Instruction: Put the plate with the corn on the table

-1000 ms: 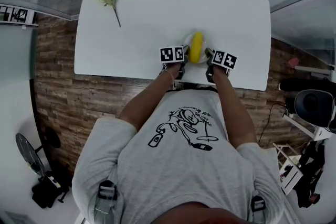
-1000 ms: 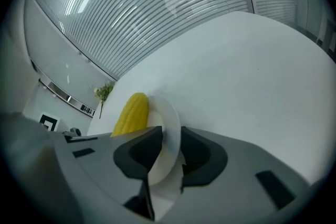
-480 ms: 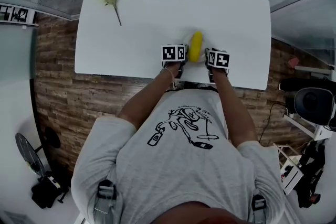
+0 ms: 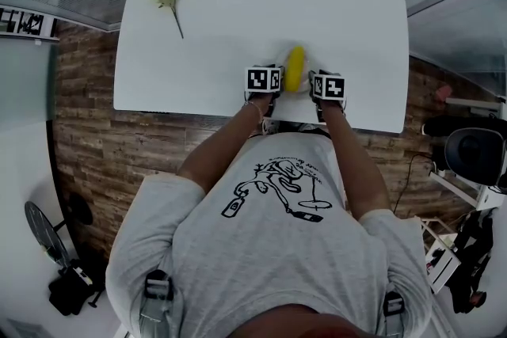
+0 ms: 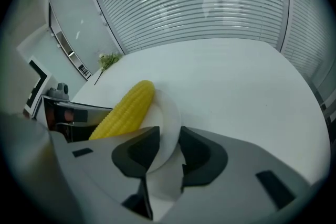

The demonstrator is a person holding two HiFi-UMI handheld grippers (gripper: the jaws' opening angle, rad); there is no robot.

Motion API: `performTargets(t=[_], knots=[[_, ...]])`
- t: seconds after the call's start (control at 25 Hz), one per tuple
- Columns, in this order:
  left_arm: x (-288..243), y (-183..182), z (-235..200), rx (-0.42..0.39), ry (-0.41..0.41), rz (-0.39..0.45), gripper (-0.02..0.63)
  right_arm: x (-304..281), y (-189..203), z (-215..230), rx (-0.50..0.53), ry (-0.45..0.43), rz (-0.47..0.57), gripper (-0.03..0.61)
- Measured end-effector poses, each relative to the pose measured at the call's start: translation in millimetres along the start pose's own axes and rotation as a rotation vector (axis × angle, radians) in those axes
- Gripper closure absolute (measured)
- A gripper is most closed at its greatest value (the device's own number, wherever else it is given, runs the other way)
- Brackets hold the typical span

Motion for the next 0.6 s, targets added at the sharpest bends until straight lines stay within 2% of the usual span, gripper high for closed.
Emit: performTargets(t=[0.16, 0.36, 0.6], knots=[[2, 0, -6, -0.014, -0.017, 0.001, 0.503, -2, -2, -2, 0.004, -0.001, 0.001, 0.443], [11, -4, -6, -0.062, -0.031, 0.042, 0.502, 7, -3, 3, 0.021, -0.001, 0.053, 0.462], [34, -20, 3, -0.201, -0.028, 0.163, 0.503, 28, -14, 3, 0.085, -0.037, 0.161, 0.477]])
Point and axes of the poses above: the fingertips, and each gripper's own axes: x backward along the fingers, z to its right, y out of its underside, the point moved 4 cm from there along x, backward along the fingers, and after that the axes turned 8 degrees about -x, right-handed, at the moved point
